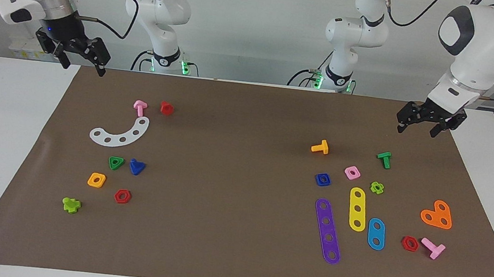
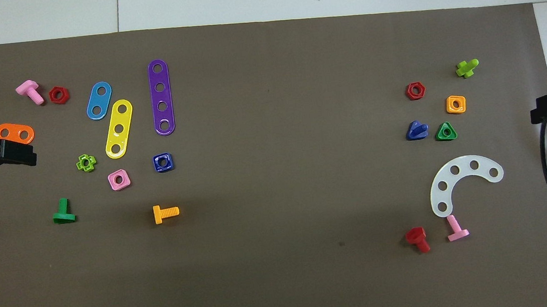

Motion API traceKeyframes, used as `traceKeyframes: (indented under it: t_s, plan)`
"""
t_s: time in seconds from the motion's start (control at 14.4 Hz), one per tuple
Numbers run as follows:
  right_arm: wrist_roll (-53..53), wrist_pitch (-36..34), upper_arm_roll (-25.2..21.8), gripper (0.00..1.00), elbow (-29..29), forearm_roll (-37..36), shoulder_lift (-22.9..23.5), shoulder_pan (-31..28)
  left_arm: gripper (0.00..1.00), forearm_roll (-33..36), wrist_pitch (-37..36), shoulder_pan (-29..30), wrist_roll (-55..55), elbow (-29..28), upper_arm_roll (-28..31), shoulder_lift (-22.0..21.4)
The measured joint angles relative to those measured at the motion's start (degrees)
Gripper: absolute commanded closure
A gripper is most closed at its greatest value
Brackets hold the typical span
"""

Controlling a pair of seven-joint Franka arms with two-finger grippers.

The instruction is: Unscrew and place screws in storage area

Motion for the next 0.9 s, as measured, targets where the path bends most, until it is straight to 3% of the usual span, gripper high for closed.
traceKeyframes:
  t_s: [0.9]
  plan:
    - [-4.5,-0.1,-0.2,0.00,-0.1,0.0,0.0,1.2,0.00,-2.6,0.0,0.0,3.0,-1.8,0.2,-1.2]
